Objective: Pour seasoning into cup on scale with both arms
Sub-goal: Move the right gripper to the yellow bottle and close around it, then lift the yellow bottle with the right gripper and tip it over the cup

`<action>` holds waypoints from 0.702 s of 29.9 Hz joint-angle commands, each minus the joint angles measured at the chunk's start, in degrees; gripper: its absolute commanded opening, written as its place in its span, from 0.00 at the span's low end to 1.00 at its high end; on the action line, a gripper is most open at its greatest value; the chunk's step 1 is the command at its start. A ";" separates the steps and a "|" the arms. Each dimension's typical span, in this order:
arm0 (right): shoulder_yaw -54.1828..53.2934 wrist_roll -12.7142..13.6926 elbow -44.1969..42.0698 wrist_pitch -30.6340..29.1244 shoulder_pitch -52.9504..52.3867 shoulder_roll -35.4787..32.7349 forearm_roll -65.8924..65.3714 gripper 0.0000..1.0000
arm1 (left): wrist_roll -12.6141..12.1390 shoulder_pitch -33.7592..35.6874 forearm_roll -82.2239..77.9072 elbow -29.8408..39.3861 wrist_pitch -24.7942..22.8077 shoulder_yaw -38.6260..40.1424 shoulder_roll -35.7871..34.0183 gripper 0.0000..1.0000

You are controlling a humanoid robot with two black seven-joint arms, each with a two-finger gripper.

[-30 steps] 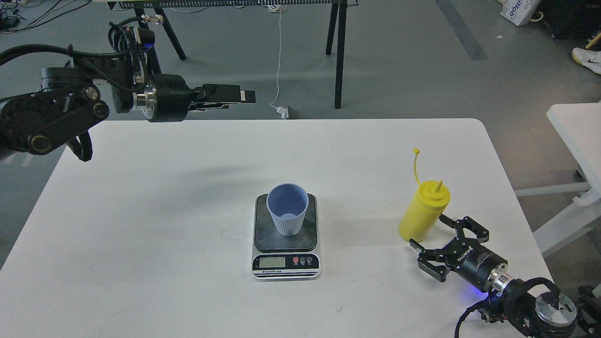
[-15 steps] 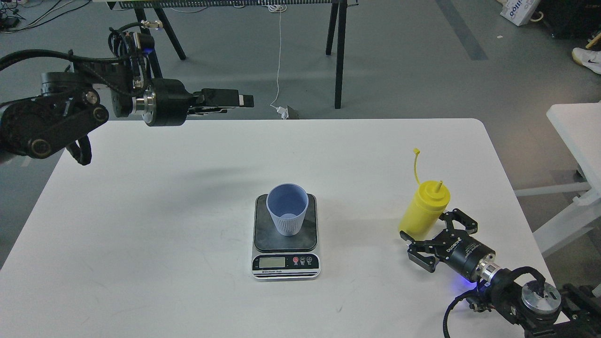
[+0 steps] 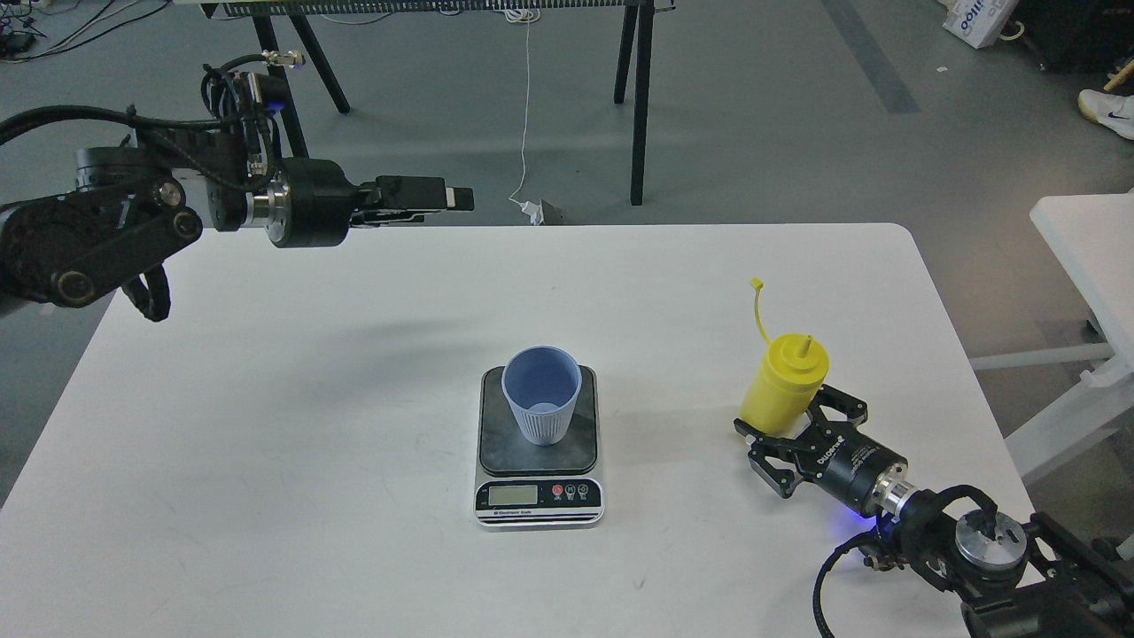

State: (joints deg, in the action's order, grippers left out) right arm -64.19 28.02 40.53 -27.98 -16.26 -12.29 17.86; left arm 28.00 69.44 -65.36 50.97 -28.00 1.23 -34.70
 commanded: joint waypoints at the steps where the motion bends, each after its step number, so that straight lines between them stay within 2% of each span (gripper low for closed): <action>1: -0.06 -0.02 0.34 -0.02 -10.34 -4.65 -0.55 0.01 | 0.00 -0.10 0.50 0.01 0.00 0.96 -0.01 0.99; 5: 0.20 -0.02 -0.02 -0.02 -28.61 -10.11 -12.19 0.01 | 0.00 -3.95 2.87 -0.52 0.00 6.92 0.16 0.99; 10: 3.10 -0.02 2.17 -0.02 -43.31 -7.58 -40.39 0.01 | 0.00 -12.30 4.27 -8.23 0.00 22.03 2.09 0.99; 14: 6.53 -0.02 12.08 -0.02 -45.79 -3.01 -59.74 0.01 | 0.00 -18.80 11.81 -14.04 0.00 30.22 3.85 0.99; 21: 14.78 -0.02 26.86 6.26 -44.65 -1.95 -82.00 0.01 | 0.00 -26.02 35.90 -17.40 0.00 31.20 1.66 0.99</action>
State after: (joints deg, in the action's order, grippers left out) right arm -53.33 28.01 62.91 -23.79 -60.99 -14.93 -56.37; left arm 27.99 45.74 -36.99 34.07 -27.99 32.33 -31.83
